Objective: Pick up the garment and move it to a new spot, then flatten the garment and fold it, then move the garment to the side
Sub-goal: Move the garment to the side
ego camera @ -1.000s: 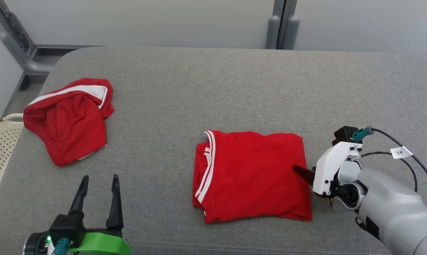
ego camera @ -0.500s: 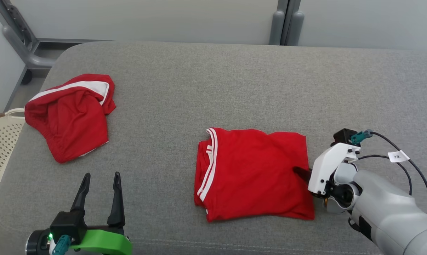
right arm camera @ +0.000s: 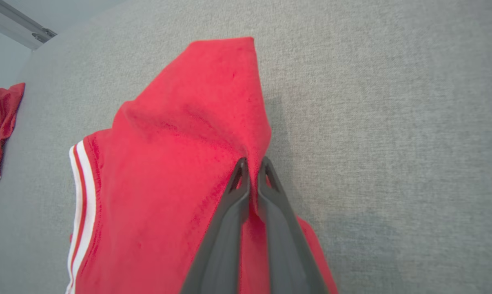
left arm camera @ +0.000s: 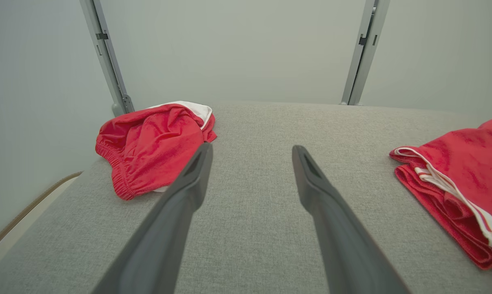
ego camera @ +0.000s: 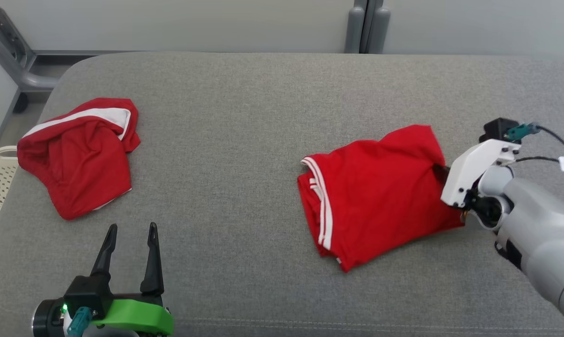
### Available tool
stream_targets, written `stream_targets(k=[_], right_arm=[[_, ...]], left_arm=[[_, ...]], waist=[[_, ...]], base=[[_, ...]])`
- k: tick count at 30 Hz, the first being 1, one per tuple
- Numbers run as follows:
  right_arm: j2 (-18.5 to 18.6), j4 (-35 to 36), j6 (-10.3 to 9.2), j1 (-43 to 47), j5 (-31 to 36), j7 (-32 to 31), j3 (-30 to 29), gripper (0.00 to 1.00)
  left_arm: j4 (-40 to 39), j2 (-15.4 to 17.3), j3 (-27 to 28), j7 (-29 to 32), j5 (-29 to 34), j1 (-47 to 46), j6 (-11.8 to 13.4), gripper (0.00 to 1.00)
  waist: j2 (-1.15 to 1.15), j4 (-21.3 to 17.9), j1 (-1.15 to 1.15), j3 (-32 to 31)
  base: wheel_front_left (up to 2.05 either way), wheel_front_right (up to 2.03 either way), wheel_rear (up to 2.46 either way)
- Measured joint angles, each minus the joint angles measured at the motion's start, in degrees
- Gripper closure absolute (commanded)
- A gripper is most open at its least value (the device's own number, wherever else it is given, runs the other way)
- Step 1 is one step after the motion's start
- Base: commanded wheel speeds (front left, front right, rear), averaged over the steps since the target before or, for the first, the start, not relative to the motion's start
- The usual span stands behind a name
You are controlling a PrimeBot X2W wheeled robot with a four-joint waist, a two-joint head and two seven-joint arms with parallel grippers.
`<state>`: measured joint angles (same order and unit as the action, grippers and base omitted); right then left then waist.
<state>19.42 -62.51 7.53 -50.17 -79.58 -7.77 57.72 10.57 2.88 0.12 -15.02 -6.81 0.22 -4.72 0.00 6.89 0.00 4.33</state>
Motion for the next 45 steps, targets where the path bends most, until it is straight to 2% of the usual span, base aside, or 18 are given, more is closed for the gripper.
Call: stream_targets(k=[8,18,30,45], right_arm=[[3.78,-6.03,0.00,-6.33,2.19,0.53,0.51,1.00],[11.45,-9.33,0.00,-11.67,3.68,-0.21,1.07,1.00],[19.18,-10.96,0.00,-17.73,6.99,-0.13,2.41,1.00],[23.59,-11.34,0.00,-23.37,9.83,-0.15,2.48,1.00]], left_arm=[[-0.80,-0.01,-0.07,0.00,0.78,-1.44,-0.40,0.00],[-1.15,0.08,-0.22,0.00,2.18,-4.00,-1.11,0.00],[-1.69,2.03,-0.08,0.00,3.10,-5.97,-1.68,0.00],[-2.91,2.72,-0.26,0.00,3.67,-7.11,-1.82,0.00]], waist=[[0.00,-0.46,0.00,2.64],[0.00,-1.74,0.00,7.02],[0.00,-3.69,0.00,12.41],[0.00,-3.70,0.00,17.15]], base=[[0.00,0.00,0.00],[0.00,0.00,0.00],[0.00,0.00,0.00],[0.00,0.00,0.00]])
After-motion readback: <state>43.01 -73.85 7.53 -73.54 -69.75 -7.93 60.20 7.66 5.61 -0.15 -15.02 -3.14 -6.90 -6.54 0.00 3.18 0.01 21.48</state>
